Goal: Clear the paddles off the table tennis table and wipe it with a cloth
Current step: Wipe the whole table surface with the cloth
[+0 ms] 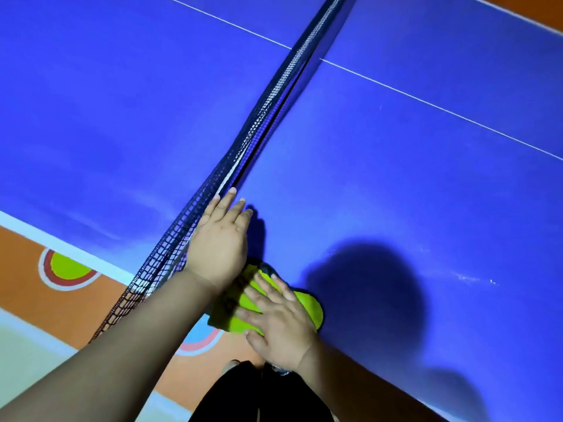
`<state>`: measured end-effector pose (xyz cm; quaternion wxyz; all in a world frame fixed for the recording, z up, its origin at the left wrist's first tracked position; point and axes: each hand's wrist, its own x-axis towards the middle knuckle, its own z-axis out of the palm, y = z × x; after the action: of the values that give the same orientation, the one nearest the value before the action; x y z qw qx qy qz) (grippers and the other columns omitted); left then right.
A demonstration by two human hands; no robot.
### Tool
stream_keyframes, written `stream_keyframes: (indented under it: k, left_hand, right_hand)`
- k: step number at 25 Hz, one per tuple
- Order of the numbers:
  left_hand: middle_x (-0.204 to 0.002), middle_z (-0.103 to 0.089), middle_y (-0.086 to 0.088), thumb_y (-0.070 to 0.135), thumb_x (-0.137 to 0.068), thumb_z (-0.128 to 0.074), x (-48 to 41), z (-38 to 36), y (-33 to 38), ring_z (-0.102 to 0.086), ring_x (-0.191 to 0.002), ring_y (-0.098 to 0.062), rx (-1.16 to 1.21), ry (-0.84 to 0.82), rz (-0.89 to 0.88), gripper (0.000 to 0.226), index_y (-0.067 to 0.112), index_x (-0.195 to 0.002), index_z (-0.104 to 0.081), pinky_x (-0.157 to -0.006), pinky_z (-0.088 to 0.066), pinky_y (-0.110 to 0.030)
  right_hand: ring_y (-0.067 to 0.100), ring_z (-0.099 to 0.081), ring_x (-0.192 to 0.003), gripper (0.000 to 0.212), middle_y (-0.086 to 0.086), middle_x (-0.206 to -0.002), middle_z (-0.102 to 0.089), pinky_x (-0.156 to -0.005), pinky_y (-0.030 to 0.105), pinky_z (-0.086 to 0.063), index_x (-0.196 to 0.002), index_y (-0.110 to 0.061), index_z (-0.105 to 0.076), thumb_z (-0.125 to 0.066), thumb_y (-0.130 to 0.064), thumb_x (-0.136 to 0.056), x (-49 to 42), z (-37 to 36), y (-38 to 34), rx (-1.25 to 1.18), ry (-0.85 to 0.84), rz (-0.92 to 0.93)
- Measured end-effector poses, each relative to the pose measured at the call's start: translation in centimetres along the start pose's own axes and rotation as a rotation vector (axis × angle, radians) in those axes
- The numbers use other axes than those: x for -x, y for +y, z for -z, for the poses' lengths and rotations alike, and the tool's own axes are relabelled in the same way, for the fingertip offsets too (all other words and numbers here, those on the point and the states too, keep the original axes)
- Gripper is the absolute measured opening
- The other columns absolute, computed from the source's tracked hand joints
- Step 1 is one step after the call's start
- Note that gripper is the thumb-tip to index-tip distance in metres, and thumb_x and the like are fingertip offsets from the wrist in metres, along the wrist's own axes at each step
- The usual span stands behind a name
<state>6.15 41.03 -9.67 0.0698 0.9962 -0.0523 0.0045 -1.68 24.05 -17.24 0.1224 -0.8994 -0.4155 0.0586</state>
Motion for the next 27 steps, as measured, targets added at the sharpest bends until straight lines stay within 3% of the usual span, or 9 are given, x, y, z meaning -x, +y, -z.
stream_keyframes:
  k: [4, 7, 12, 16, 18, 20, 23, 27]
  left_hand:
    - [-0.123, -0.06, -0.017, 0.022, -0.074, -0.046, -2.0, -1.2, 3.0, -0.057, -0.113, -0.033, 0.043, -0.093, 0.023, 0.049, 0.003, -0.116, -0.062, -0.103, -0.035, -0.041]
    - [-0.127, -0.057, -0.017, 0.024, -0.073, -0.05, -4.7, -2.3, 5.0, -0.056, -0.114, -0.034, 0.064, -0.169, 0.073, 0.054, 0.002, -0.122, -0.058, -0.099, -0.041, -0.045]
    - [-0.122, -0.061, -0.017, 0.03, -0.08, -0.037, -11.5, -4.4, 9.4, -0.061, -0.107, -0.032, 0.04, -0.179, 0.098, 0.054, 0.0, -0.12, -0.059, -0.091, -0.047, -0.046]
    - [-0.139, -0.045, -0.019, 0.032, -0.078, -0.05, -17.4, -5.6, 12.2, -0.049, -0.124, -0.033, 0.026, -0.171, 0.12, 0.066, -0.002, -0.135, -0.043, -0.106, -0.031, -0.044]
    - [-0.154, -0.016, -0.017, 0.041, -0.08, -0.057, -20.3, -5.9, 13.4, -0.021, -0.141, -0.028, 0.001, -0.247, 0.089, 0.089, 0.001, -0.147, -0.014, -0.115, -0.007, -0.039]
    - [-0.156, 0.007, -0.012, 0.051, -0.08, -0.056, -23.2, -6.0, 14.4, 0.002, -0.145, -0.022, -0.09, -0.29, 0.039, 0.103, 0.005, -0.147, 0.007, -0.116, 0.006, -0.037]
    - [-0.156, 0.012, -0.013, 0.049, -0.08, -0.058, -27.0, -6.3, 15.9, 0.007, -0.144, -0.023, -0.199, -0.373, -0.03, 0.104, 0.006, -0.147, 0.009, -0.115, 0.009, -0.04]
    - [-0.155, 0.002, -0.022, 0.033, -0.084, -0.057, -30.0, -7.2, 17.6, -0.003, -0.144, -0.03, -0.323, -0.514, -0.05, 0.091, -0.002, -0.146, 0.001, -0.115, 0.004, -0.041]
  right_hand:
    - [0.02, -0.017, -0.147, 0.058, -0.003, -0.153, -0.035, -0.119, 0.039, -0.012, -0.137, -0.037, -0.046, -0.054, -0.041, -0.08, 3.0, 1.6, 5.6, -0.035, -0.041, 0.149]
    - [0.021, -0.021, -0.146, 0.055, -0.002, -0.152, -0.036, -0.118, 0.042, -0.014, -0.136, -0.034, -0.049, -0.053, -0.041, -0.082, 1.7, 2.9, 11.8, -0.049, -0.012, 0.111]
    - [0.019, -0.024, -0.144, 0.052, -0.001, -0.152, -0.037, -0.118, 0.043, -0.016, -0.134, -0.031, -0.053, -0.049, -0.043, -0.084, -4.2, 5.6, 24.0, 0.007, 0.052, -0.01]
    - [0.017, -0.02, -0.146, 0.061, -0.003, -0.155, -0.03, -0.119, 0.043, -0.013, -0.144, -0.035, -0.04, -0.035, -0.048, -0.084, -9.9, 8.4, 33.2, 0.045, 0.043, -0.152]
    - [0.016, -0.017, -0.146, 0.063, -0.005, -0.156, -0.027, -0.12, 0.042, -0.011, -0.145, -0.036, -0.038, -0.029, -0.05, -0.084, -12.7, 9.6, 37.3, 0.061, 0.043, -0.209]
    - [0.014, -0.013, -0.147, 0.061, -0.007, -0.158, -0.023, -0.12, 0.039, -0.007, -0.146, -0.037, -0.035, -0.028, -0.052, -0.086, -15.3, 10.7, 41.1, 0.074, 0.033, -0.257]
    - [0.012, -0.006, -0.148, 0.055, -0.01, -0.159, -0.017, -0.12, 0.036, -0.001, -0.147, -0.039, -0.03, -0.04, -0.046, -0.094, -18.8, 12.1, 46.0, 0.083, 0.009, -0.291]
    - [0.011, -0.005, -0.148, 0.054, -0.01, -0.159, -0.016, -0.12, 0.036, 0.001, -0.147, -0.04, -0.029, -0.043, -0.045, -0.095, -23.5, 13.7, 51.8, 0.059, 0.024, -0.327]
